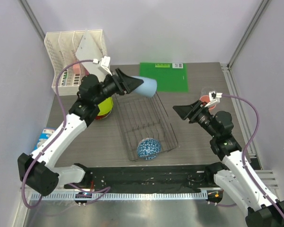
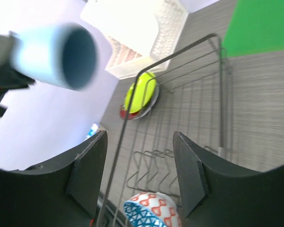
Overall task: Unload the mixed dishes from the dish rack
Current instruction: Pick up the cup from the dish rack.
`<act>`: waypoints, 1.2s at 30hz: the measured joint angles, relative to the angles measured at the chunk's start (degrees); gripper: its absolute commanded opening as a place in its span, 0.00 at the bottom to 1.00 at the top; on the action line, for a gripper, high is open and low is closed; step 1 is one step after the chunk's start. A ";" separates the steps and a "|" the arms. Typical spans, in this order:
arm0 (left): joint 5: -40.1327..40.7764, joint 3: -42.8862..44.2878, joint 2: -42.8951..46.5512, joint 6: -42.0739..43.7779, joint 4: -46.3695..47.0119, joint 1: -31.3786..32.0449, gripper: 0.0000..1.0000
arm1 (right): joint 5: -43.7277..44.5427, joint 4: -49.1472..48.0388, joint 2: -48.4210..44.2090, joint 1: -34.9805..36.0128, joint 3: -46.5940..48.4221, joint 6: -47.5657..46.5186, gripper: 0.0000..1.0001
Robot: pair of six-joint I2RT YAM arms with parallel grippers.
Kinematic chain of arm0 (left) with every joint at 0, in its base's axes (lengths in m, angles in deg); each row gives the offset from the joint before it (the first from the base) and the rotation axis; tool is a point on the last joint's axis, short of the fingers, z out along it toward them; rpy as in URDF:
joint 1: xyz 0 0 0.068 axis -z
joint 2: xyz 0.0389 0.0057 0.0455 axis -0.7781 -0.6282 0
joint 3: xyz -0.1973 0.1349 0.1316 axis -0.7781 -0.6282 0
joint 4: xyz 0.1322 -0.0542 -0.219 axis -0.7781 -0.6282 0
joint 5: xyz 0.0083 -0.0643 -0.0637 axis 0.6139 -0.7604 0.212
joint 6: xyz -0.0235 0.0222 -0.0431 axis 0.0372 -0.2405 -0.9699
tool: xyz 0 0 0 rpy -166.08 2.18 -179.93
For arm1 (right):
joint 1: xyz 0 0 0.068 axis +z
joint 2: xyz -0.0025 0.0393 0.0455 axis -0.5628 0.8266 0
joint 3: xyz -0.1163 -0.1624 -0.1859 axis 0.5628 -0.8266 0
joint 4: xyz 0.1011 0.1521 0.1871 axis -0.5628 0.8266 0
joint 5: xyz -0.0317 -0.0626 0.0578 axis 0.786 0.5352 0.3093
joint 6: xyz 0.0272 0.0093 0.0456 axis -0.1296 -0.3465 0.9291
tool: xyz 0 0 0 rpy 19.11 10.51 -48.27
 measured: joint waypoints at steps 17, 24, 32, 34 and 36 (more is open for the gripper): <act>-31.45 -11.93 -15.21 -52.83 67.54 -0.35 0.00 | -12.44 -25.92 2.84 0.04 -2.56 12.90 0.64; -31.39 -11.91 -15.85 -55.65 73.02 0.85 0.00 | -13.55 -31.39 8.39 0.42 -1.40 15.08 0.63; -31.74 -11.96 -17.73 -55.80 73.85 3.78 0.00 | -14.49 -32.22 15.80 5.05 3.85 13.86 0.61; -31.93 -12.28 -17.73 -55.63 74.05 4.13 0.00 | -14.40 -31.36 16.00 6.16 4.48 12.85 0.27; -32.02 -12.85 -17.75 -54.53 73.61 4.11 0.06 | -14.16 -29.62 16.02 7.04 5.38 11.80 0.01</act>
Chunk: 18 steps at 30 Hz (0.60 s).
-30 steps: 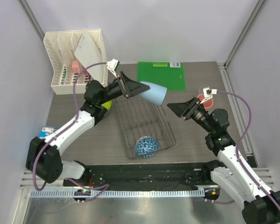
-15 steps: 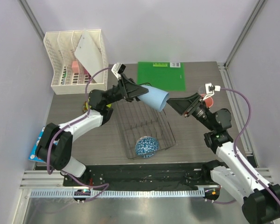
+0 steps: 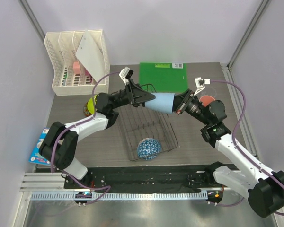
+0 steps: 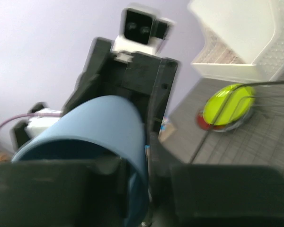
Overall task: Unload the mixed dishes from the dish rack
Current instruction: Pick up the cup from the dish rack, then place the cup at the center of the board.
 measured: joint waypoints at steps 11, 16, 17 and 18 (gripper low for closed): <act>1.31 -2.99 6.64 9.20 -13.31 -4.37 1.00 | 22.58 38.62 -6.71 0.85 13.05 -14.58 0.01; 13.79 1.31 19.28 29.49 -46.86 -9.81 1.00 | 32.87 55.49 0.39 -8.33 26.93 -18.82 0.01; 16.65 3.50 20.81 33.44 -53.77 -9.22 1.00 | 34.27 57.48 1.62 -11.72 27.02 -18.47 0.01; 19.30 5.35 22.08 36.92 -59.67 -8.55 1.00 | 36.15 60.30 2.89 -14.25 26.86 -17.84 0.01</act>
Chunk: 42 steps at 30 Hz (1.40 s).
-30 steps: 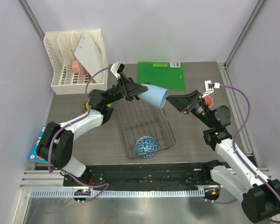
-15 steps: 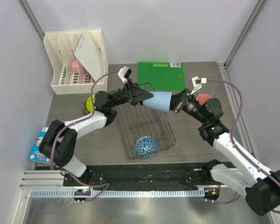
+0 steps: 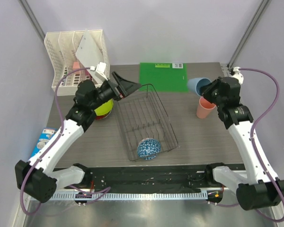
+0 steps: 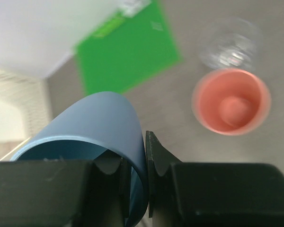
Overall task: Unload the mixed dishes from the dish rack
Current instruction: Place the cup at the center of the board.
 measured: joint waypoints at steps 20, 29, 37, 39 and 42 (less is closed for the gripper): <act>18.64 -4.44 9.49 17.68 -38.32 1.03 1.00 | 13.40 22.53 19.85 -11.02 11.41 1.38 0.01; 18.62 -4.44 9.44 17.99 -39.28 1.03 1.00 | 13.62 24.02 24.17 -12.70 11.41 -0.04 0.01; 18.71 -4.44 8.94 17.99 -39.89 1.03 1.00 | 11.37 22.71 27.87 -12.79 10.95 -0.44 0.29; 18.91 -4.44 8.87 17.99 -40.28 1.03 1.00 | 10.69 22.32 27.85 -12.79 10.93 -0.50 0.33; 19.02 -4.44 8.72 17.99 -40.37 1.03 1.00 | 10.03 21.84 27.82 -12.79 10.93 -0.52 0.39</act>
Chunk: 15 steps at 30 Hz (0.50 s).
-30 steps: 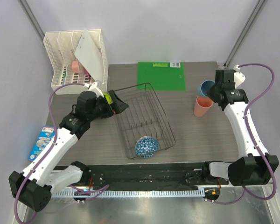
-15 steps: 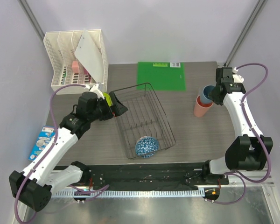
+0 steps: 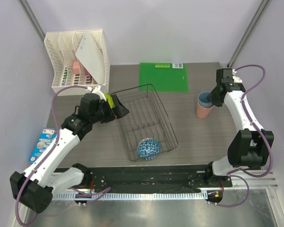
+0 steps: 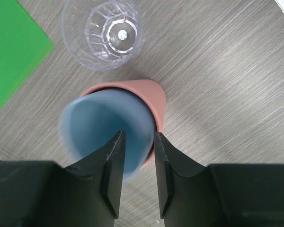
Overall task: Unload the mixed dishes from the dish rack
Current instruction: Place the cup at the center of the board, then pick up the bowl from the dish rack.
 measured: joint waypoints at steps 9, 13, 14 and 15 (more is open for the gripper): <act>0.02 0.00 -0.87 0.00 -0.20 0.00 1.00 | -2.29 -0.90 -3.15 0.00 0.07 0.11 0.42; 0.50 0.00 -0.98 0.11 -0.20 0.37 1.00 | -5.79 -2.03 -9.40 0.00 -0.39 0.59 0.42; 0.81 0.00 -1.11 0.31 -0.17 0.70 1.00 | -7.96 -4.31 -12.35 0.00 -1.79 0.66 0.43; 1.05 0.00 -1.31 0.59 -0.15 1.05 1.00 | -11.47 -7.67 -16.76 0.02 -4.46 0.79 0.46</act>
